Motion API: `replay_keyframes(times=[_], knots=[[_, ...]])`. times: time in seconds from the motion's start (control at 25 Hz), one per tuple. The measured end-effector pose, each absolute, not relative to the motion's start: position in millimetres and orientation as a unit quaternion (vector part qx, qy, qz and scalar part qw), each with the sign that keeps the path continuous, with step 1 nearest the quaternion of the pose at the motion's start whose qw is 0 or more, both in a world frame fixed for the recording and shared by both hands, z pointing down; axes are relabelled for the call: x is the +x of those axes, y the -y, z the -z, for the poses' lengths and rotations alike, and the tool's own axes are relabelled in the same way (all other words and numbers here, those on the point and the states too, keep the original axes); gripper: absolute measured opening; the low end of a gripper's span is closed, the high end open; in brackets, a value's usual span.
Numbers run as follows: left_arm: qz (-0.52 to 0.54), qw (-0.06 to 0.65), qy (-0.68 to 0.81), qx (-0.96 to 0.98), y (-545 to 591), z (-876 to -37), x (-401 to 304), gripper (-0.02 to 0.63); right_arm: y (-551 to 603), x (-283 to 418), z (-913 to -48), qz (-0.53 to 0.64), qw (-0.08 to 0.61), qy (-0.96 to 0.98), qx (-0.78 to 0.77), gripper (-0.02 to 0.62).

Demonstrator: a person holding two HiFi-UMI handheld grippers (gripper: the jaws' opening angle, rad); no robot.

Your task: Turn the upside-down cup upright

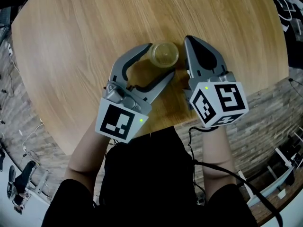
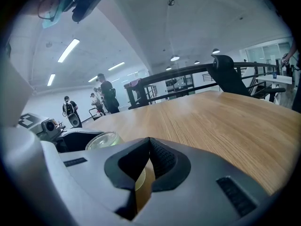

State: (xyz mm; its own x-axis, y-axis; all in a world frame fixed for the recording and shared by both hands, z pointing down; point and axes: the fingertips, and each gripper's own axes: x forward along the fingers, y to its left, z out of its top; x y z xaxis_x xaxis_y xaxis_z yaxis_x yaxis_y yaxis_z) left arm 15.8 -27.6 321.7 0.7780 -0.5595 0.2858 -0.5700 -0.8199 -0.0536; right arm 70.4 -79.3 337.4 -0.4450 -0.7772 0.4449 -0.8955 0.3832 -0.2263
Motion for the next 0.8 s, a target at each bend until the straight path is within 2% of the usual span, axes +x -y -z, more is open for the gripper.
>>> replay_keyframes(times=[0.16,0.2,0.32,0.4,0.6,0.8], knots=[[-0.126,0.014,0.313,0.941,20.1,-300.7,7.7,0.281,73.8,68.8,-311.6,-0.177,0.128,0.826,0.520,0.014],[-0.123,0.006,0.327,0.937,19.7,-294.3,5.0,0.242,70.3,66.5,-303.3,-0.165,0.125,0.828,0.521,0.014],[-0.107,-0.004,0.368,0.924,21.8,-274.3,1.5,0.072,58.1,60.8,-277.9,-0.135,0.115,0.835,0.521,0.014],[-0.099,-0.004,0.386,0.917,20.8,-257.5,-0.3,0.009,47.0,55.2,-259.3,-0.128,0.106,0.839,0.519,0.014],[-0.051,0.041,0.437,0.897,1.5,-200.4,-9.7,0.008,4.7,39.4,-201.2,-0.122,0.079,0.842,0.520,0.014],[-0.012,0.042,0.447,0.894,4.4,-140.8,-4.5,0.008,-1.4,40.0,-138.3,-0.077,0.061,0.845,0.525,0.014]])
